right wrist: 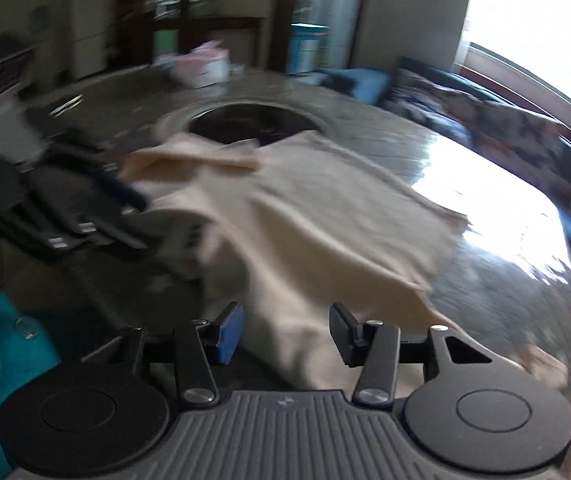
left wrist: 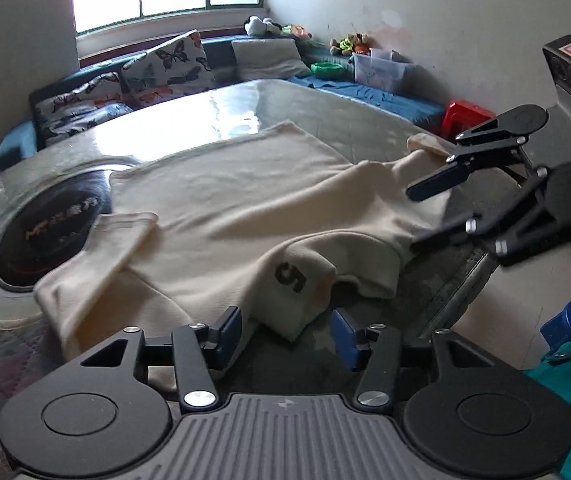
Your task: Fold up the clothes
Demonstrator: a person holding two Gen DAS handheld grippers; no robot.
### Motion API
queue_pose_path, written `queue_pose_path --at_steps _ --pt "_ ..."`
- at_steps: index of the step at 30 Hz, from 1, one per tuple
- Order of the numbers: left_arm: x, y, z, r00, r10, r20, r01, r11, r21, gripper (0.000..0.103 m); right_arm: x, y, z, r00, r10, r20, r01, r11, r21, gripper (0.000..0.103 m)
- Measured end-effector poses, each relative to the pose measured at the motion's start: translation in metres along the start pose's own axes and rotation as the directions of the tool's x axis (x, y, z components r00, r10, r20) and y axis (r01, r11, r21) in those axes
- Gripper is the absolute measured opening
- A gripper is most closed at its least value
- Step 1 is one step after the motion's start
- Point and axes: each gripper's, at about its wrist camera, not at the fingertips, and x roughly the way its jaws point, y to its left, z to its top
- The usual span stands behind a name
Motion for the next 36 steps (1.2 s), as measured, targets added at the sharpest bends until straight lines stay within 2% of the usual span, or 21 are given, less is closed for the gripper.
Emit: queue_pose_path --at_steps 4,6,13,17,19,21,24,27,29,32,34,36 --pt "0.006 -0.006 0.000 1.000 -0.006 -0.018 0.006 1.000 0.021 0.051 0.011 0.016 0.001 1.000 0.012 -0.027 -0.014 0.996 -0.084 0.052" --pt "0.007 -0.009 -0.001 1.000 0.001 -0.019 -0.001 1.000 0.027 0.044 0.012 0.021 -0.001 0.999 0.019 -0.036 -0.023 0.993 -0.119 0.052" --pt "0.019 -0.005 -0.001 0.998 0.046 -0.044 -0.046 0.999 -0.001 0.043 0.022 0.026 -0.005 0.999 0.029 -0.047 -0.036 0.985 -0.170 0.049" --pt "0.026 0.000 0.000 0.998 0.043 -0.055 -0.045 0.999 -0.027 0.019 0.031 0.026 -0.007 0.998 0.033 -0.053 -0.041 0.984 -0.172 0.045" --pt "0.024 0.003 0.002 0.998 0.035 -0.049 -0.037 0.999 -0.038 0.012 0.033 0.027 -0.007 0.998 0.036 -0.048 -0.044 0.984 -0.172 0.038" --pt "0.019 0.006 0.004 0.999 0.022 -0.034 -0.024 0.999 -0.043 0.011 0.032 0.024 -0.006 0.998 0.039 -0.046 -0.046 0.986 -0.161 0.022" --pt "-0.002 0.014 0.010 0.999 -0.042 0.005 0.042 0.997 -0.057 0.010 0.025 0.017 -0.003 0.998 0.059 -0.039 -0.064 0.989 -0.136 0.014" --pt "-0.022 0.019 0.011 0.994 -0.110 0.025 0.111 0.994 -0.024 0.011 0.010 0.011 0.000 0.992 0.119 -0.040 -0.123 0.984 -0.126 0.013" --pt "-0.024 0.018 0.006 0.990 -0.138 -0.015 0.139 0.990 0.001 0.012 0.004 0.010 -0.001 0.985 0.163 -0.064 -0.171 0.974 -0.148 0.013" --pt "-0.020 0.018 0.000 0.988 -0.138 -0.076 0.140 0.990 0.019 0.014 -0.001 0.011 -0.006 0.972 0.214 -0.093 -0.227 0.960 -0.165 0.017" --pt "-0.019 0.020 -0.001 0.988 -0.130 -0.086 0.132 0.991 0.023 0.014 -0.004 0.009 -0.005 0.974 0.211 -0.086 -0.223 0.961 -0.163 0.018" --pt "-0.022 0.025 0.005 0.991 -0.119 -0.058 0.120 0.993 0.010 0.015 -0.006 0.005 0.000 0.981 0.189 -0.054 -0.195 0.970 -0.145 0.019"
